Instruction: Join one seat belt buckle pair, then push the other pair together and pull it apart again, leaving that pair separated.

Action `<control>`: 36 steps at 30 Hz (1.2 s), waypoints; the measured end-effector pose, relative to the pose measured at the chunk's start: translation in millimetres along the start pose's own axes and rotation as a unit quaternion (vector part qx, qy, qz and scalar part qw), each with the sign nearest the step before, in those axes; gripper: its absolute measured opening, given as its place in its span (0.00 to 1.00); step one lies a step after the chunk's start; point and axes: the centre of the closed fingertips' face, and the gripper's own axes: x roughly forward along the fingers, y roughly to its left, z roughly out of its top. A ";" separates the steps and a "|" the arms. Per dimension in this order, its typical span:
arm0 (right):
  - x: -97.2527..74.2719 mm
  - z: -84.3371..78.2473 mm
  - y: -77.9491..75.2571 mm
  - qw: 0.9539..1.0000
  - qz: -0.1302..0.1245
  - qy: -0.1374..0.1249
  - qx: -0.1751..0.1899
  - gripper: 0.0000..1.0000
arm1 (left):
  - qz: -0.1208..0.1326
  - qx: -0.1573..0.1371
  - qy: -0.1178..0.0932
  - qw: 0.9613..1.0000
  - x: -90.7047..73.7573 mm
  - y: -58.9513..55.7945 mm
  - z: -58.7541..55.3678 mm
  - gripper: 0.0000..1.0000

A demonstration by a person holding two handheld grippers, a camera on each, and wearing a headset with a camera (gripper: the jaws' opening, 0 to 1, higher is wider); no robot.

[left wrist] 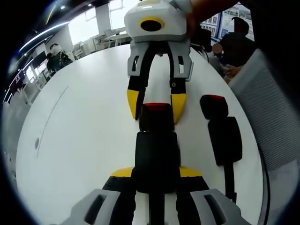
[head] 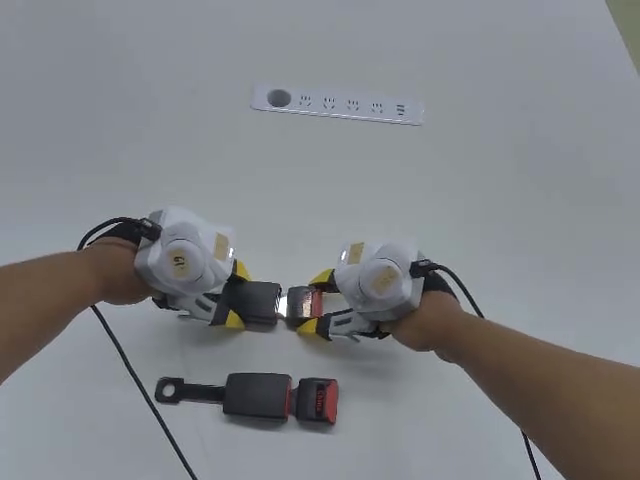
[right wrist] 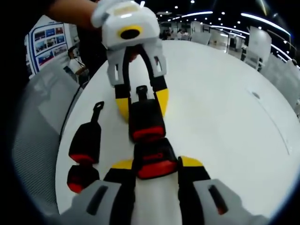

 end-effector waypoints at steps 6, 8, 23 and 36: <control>2.5 2.4 0.8 1.000 -0.009 0.005 0.016 0.35 | 0.001 -0.006 0.002 1.000 0.5 0.8 -0.6 0.34; 2.8 2.4 0.3 1.000 -0.011 0.009 0.021 0.35 | 0.001 -0.007 0.003 1.000 0.5 0.9 -0.8 0.34; 4.0 3.3 -0.1 0.999 -0.016 0.039 0.016 0.35 | 0.001 -0.008 0.004 1.000 0.5 1.2 -0.6 0.34; 2.9 1.7 0.0 0.999 -0.024 0.042 0.004 0.35 | 0.000 -0.009 0.004 1.000 0.4 0.9 0.3 0.34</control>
